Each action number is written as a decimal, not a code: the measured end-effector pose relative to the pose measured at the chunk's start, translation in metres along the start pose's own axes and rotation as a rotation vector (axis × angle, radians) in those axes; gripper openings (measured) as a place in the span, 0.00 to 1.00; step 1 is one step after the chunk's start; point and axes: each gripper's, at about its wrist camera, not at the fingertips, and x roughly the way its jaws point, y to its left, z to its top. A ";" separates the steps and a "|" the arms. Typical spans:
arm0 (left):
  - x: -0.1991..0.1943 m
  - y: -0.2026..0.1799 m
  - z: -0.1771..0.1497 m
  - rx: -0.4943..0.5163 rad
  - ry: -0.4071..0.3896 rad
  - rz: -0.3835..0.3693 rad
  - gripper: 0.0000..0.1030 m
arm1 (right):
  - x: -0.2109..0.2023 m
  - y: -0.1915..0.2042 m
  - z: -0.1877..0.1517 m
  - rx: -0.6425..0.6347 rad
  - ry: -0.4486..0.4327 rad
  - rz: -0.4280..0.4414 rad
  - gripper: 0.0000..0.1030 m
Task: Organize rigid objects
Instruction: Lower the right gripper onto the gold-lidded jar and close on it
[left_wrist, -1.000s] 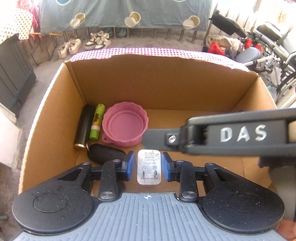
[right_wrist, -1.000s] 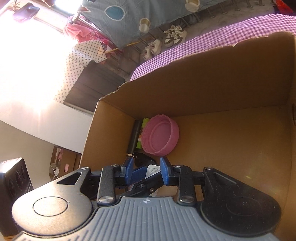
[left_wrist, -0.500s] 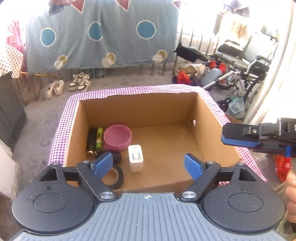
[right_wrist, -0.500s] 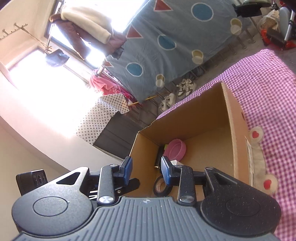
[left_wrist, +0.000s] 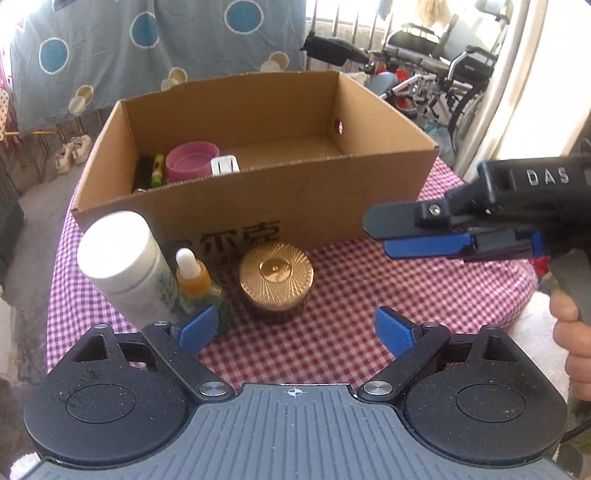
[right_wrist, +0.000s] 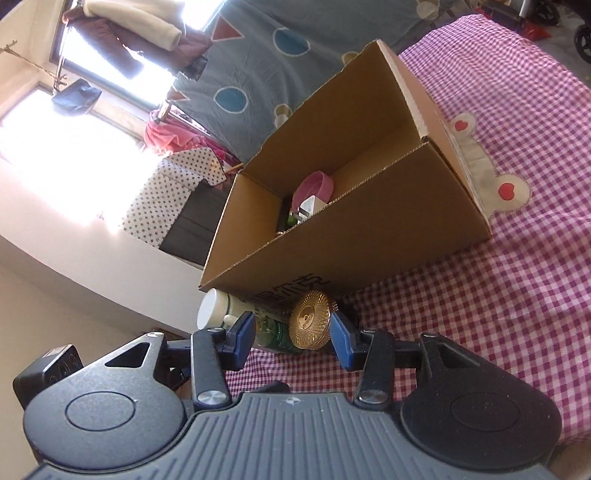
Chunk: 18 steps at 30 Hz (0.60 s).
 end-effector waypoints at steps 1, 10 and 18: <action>0.005 -0.001 -0.002 -0.001 0.000 0.004 0.90 | 0.006 0.000 0.002 -0.001 0.008 -0.008 0.46; 0.041 -0.004 -0.010 -0.002 -0.021 0.029 0.87 | 0.056 -0.008 0.008 -0.033 0.089 -0.076 0.46; 0.052 -0.004 -0.001 -0.012 -0.044 0.016 0.86 | 0.078 -0.007 0.009 -0.054 0.148 -0.077 0.46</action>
